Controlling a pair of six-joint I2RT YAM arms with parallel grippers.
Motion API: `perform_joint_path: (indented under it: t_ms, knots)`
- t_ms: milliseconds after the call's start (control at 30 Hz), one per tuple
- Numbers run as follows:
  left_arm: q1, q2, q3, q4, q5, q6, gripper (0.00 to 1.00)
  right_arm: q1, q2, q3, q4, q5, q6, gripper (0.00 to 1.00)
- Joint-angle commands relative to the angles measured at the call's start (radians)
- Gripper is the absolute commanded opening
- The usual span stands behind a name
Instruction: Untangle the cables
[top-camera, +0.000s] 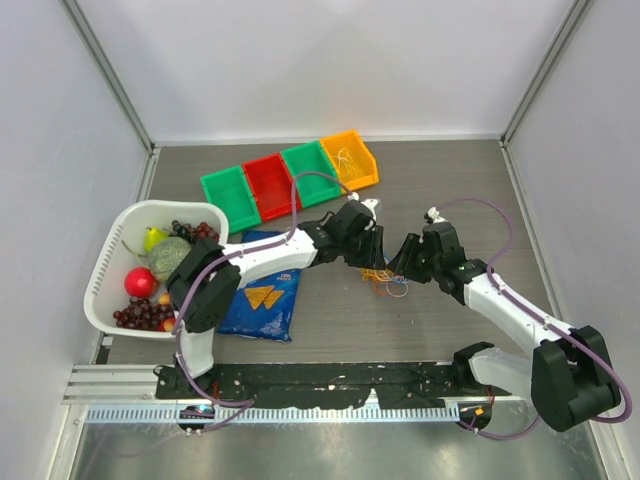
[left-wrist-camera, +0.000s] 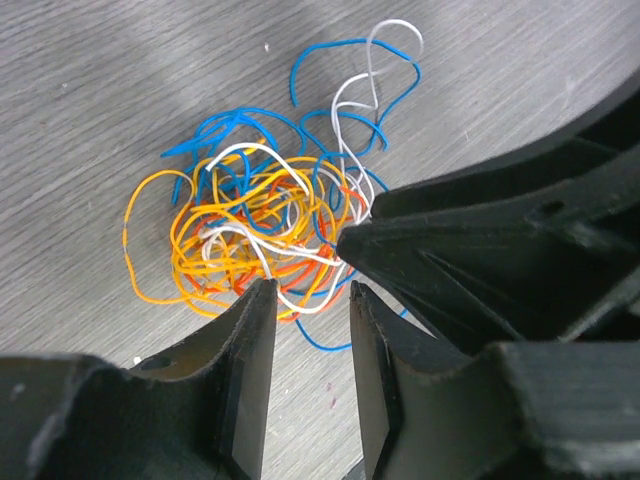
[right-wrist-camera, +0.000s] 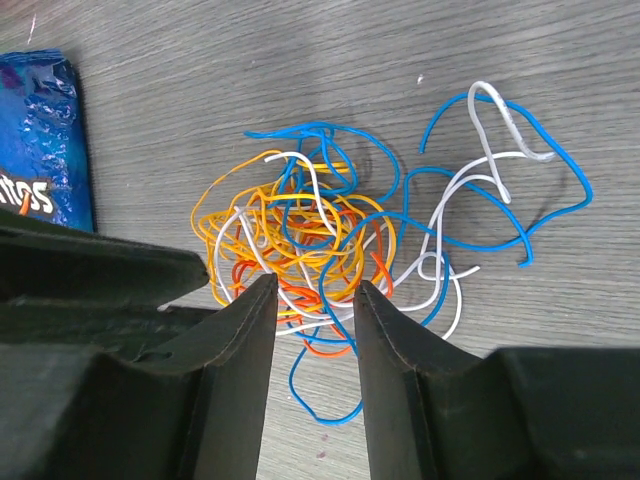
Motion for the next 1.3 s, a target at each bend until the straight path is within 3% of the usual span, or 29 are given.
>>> perform_joint_path:
  t_ms: [0,433,533,667,700,867,1000,1267]
  knots:
    - [0.002,0.036,0.058,0.010,-0.065,-0.045,0.36,-0.003,-0.036,-0.019,0.063,-0.012,0.006,0.41]
    - [-0.007,0.034,0.012,0.067,-0.065,-0.059,0.32,-0.003,-0.023,-0.031,0.085,-0.033,0.005,0.38]
    - [-0.007,0.051,0.027,0.066,-0.057,-0.062,0.24,-0.003,-0.017,-0.034,0.092,-0.039,0.006,0.38]
    - [-0.013,0.071,0.076,0.011,-0.066,-0.036,0.01,-0.001,-0.013,-0.032,0.089,-0.049,0.005,0.39]
    - [-0.015,0.060,0.079,0.004,-0.079,-0.024,0.00,-0.003,-0.016,-0.031,0.085,-0.050,-0.001,0.42]
    - [-0.027,-0.096,-0.020,0.111,-0.044,0.013,0.00,-0.003,-0.012,-0.031,0.115,-0.117,-0.038,0.54]
    - [-0.027,-0.185,-0.097,0.219,0.051,-0.003,0.00,-0.003,0.008,-0.055,0.200,-0.176,-0.034,0.55]
    - [-0.031,-0.260,-0.084,0.259,0.157,-0.022,0.00,-0.001,0.143,-0.097,0.365,-0.288,0.034,0.54]
